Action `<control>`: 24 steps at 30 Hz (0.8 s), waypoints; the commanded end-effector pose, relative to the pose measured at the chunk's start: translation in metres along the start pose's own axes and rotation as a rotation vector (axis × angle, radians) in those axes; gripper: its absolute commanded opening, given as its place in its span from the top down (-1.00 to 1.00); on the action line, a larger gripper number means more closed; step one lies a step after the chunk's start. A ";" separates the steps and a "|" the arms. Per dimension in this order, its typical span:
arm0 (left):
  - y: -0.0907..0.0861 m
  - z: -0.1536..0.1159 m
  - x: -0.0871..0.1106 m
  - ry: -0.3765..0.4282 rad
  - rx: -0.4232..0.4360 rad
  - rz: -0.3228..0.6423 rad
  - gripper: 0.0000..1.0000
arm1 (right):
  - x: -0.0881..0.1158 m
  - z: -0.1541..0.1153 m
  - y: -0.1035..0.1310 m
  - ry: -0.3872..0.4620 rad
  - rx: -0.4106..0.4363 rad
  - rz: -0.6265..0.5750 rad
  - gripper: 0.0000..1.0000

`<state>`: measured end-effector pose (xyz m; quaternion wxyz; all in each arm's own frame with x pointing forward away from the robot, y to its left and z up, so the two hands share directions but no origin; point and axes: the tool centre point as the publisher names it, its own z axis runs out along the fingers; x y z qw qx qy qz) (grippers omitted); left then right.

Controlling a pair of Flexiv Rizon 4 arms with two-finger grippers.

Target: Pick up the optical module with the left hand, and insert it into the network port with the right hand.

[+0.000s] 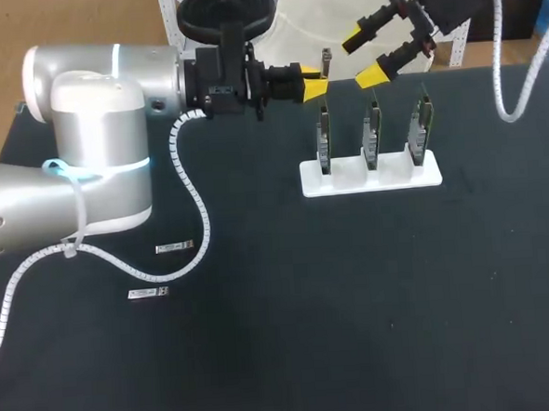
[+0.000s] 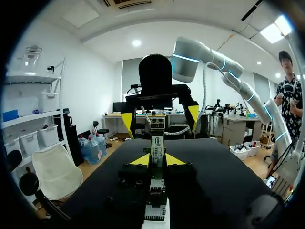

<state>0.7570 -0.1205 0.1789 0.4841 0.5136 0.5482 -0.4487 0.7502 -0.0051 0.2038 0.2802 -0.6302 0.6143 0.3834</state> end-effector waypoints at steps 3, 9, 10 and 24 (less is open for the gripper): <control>-0.001 0.000 0.000 -0.002 -0.006 0.001 1.00 | -0.003 0.003 0.003 -0.009 -0.022 -0.001 -1.00; -0.001 0.000 0.000 -0.002 -0.006 0.001 1.00 | -0.008 0.007 0.004 -0.023 0.039 -0.002 -1.00; -0.001 0.000 0.000 -0.002 -0.006 0.001 1.00 | -0.010 0.007 0.004 -0.025 0.049 -0.002 -1.00; -0.001 0.000 0.000 -0.002 -0.006 0.001 1.00 | -0.020 0.017 0.003 -0.063 0.036 -0.006 -1.00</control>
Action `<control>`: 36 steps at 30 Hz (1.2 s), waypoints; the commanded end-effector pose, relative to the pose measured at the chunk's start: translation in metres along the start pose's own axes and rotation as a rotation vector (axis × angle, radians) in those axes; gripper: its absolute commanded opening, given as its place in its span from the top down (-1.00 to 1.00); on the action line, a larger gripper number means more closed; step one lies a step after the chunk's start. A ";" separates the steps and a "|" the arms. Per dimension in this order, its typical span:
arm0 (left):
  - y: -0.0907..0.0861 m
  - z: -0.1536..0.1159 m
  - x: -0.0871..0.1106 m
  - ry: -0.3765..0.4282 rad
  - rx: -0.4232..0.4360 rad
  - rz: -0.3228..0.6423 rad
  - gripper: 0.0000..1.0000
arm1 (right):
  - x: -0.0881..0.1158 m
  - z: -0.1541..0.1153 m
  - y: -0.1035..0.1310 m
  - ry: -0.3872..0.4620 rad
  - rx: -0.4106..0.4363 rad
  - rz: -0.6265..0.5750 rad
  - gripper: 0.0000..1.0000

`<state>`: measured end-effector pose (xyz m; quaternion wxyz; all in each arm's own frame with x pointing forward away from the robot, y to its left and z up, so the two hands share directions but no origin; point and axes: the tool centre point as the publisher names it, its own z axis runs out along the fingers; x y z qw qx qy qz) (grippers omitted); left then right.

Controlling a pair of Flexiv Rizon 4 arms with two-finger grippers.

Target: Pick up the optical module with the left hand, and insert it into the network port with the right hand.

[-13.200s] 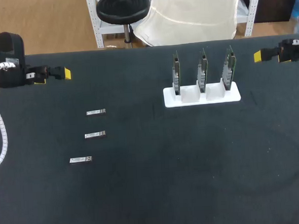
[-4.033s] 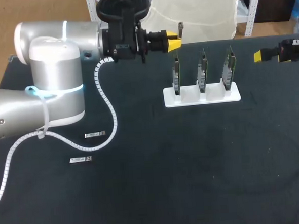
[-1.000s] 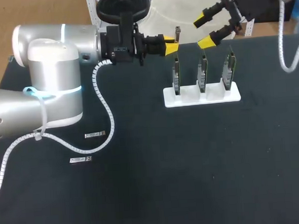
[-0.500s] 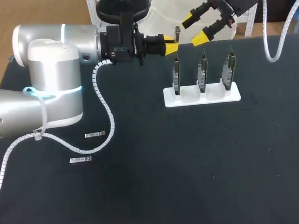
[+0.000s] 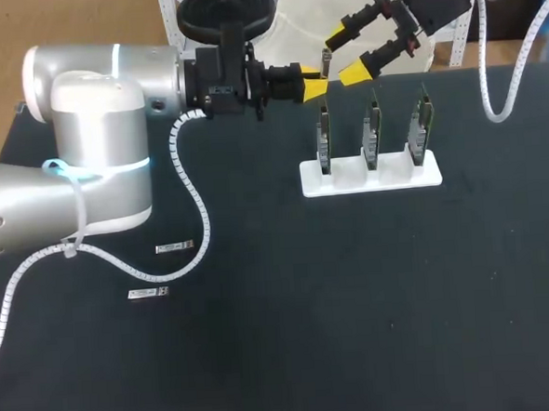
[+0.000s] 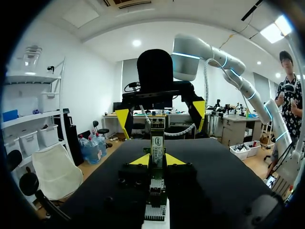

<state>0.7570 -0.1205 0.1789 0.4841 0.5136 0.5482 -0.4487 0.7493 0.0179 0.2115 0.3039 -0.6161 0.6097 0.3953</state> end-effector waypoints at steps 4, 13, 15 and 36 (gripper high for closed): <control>-0.001 0.000 0.000 -0.002 -0.006 0.001 1.00 | -0.004 0.004 0.001 -0.007 0.004 -0.013 -1.00; -0.001 0.000 0.000 -0.002 -0.006 0.001 1.00 | -0.012 0.006 -0.003 -0.002 -0.010 -0.030 -1.00; -0.001 0.000 0.000 -0.002 -0.006 0.001 1.00 | -0.013 0.006 -0.004 -0.001 -0.010 -0.031 -1.00; -0.001 0.000 0.000 -0.002 -0.006 0.001 1.00 | -0.011 0.011 -0.003 0.005 0.019 0.001 1.00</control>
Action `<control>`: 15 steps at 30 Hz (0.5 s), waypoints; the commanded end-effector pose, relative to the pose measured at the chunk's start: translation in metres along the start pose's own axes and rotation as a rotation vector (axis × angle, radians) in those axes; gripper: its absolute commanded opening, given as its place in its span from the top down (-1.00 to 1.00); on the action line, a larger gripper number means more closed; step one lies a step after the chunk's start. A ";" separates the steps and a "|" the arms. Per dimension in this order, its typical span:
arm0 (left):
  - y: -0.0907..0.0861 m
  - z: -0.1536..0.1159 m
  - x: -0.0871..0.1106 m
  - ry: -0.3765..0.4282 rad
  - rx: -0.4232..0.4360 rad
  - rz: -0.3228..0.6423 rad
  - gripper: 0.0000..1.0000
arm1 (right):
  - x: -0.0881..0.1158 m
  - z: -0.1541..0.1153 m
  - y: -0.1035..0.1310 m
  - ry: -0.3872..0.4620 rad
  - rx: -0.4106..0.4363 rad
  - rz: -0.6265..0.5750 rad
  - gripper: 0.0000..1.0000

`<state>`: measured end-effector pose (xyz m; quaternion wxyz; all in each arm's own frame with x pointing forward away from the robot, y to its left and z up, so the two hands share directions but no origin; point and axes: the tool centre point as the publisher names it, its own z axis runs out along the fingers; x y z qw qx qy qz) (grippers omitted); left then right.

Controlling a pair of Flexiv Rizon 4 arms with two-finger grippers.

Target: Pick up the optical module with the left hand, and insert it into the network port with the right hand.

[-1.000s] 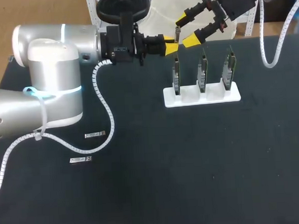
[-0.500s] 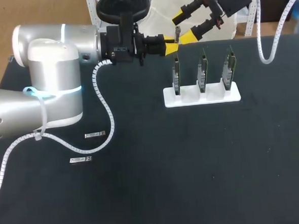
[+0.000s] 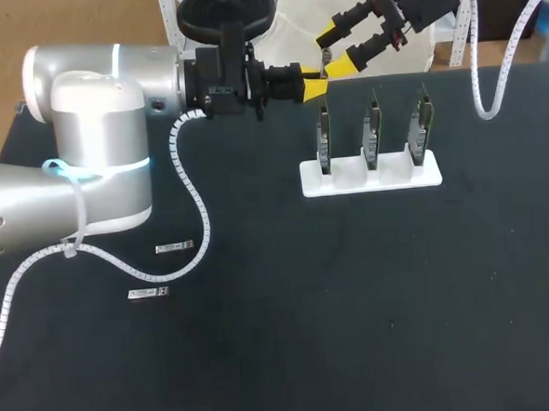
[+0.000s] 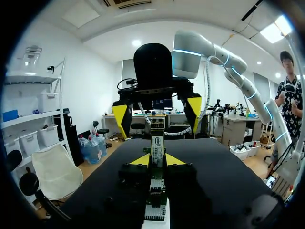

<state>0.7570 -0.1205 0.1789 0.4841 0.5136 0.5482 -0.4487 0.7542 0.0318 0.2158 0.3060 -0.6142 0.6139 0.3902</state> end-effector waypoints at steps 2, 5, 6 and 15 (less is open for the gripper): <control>-0.001 0.000 0.000 -0.002 -0.006 0.001 1.00 | 0.000 0.002 0.003 0.001 0.006 -0.002 1.00; -0.001 0.000 0.000 -0.002 -0.006 0.001 1.00 | 0.000 0.002 0.003 0.005 0.007 -0.002 1.00; -0.001 0.000 0.000 -0.002 -0.006 0.001 1.00 | 0.000 0.002 0.004 0.005 0.007 -0.002 1.00; -0.001 0.000 0.000 -0.002 -0.006 0.001 1.00 | 0.006 0.008 0.008 0.004 -0.016 0.009 1.00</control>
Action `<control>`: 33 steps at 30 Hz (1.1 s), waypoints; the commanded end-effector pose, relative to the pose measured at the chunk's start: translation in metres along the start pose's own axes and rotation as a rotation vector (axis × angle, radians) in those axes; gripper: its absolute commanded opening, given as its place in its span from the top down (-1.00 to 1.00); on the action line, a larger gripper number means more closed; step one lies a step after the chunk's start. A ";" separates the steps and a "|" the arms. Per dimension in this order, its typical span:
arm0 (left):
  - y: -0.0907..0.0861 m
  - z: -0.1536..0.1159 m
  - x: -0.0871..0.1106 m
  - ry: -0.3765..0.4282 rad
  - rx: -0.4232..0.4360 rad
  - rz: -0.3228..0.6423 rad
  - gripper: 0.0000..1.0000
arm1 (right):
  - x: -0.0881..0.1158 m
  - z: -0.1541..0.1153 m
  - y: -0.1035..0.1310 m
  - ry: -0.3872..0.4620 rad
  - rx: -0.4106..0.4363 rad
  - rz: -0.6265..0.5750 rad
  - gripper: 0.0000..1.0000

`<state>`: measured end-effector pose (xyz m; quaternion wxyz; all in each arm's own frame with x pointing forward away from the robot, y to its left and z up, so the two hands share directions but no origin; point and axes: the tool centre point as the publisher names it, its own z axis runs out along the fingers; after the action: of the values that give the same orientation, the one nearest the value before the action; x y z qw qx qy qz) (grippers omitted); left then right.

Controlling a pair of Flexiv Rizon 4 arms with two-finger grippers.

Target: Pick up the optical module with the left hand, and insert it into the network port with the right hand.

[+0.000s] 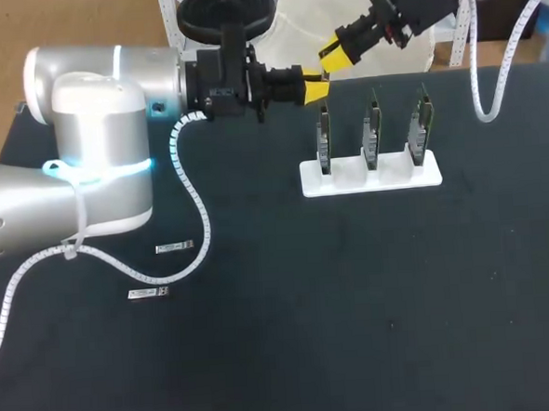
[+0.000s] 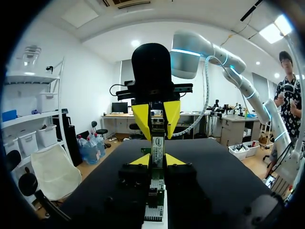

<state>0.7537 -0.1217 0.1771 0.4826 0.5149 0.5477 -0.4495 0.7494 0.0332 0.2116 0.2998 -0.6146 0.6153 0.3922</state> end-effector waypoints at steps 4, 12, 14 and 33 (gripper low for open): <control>0.002 -0.001 -0.001 -0.004 -0.010 0.001 0.84 | 0.004 0.006 0.005 -0.001 -0.012 0.001 1.00; 0.002 -0.001 -0.001 -0.004 -0.010 0.001 -1.00 | 0.006 0.005 0.008 -0.005 -0.015 0.003 1.00; 0.002 -0.002 -0.001 -0.004 -0.010 0.001 -1.00 | 0.006 0.005 0.008 -0.005 -0.013 0.005 1.00; -0.003 -0.035 0.043 0.294 -0.053 -0.057 -1.00 | 0.007 0.002 0.007 -0.008 -0.005 -0.002 1.00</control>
<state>0.7485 -0.0834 0.1383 0.4098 0.5418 0.6305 -0.3755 0.7432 0.0312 0.2061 0.2991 -0.6148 0.6127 0.3964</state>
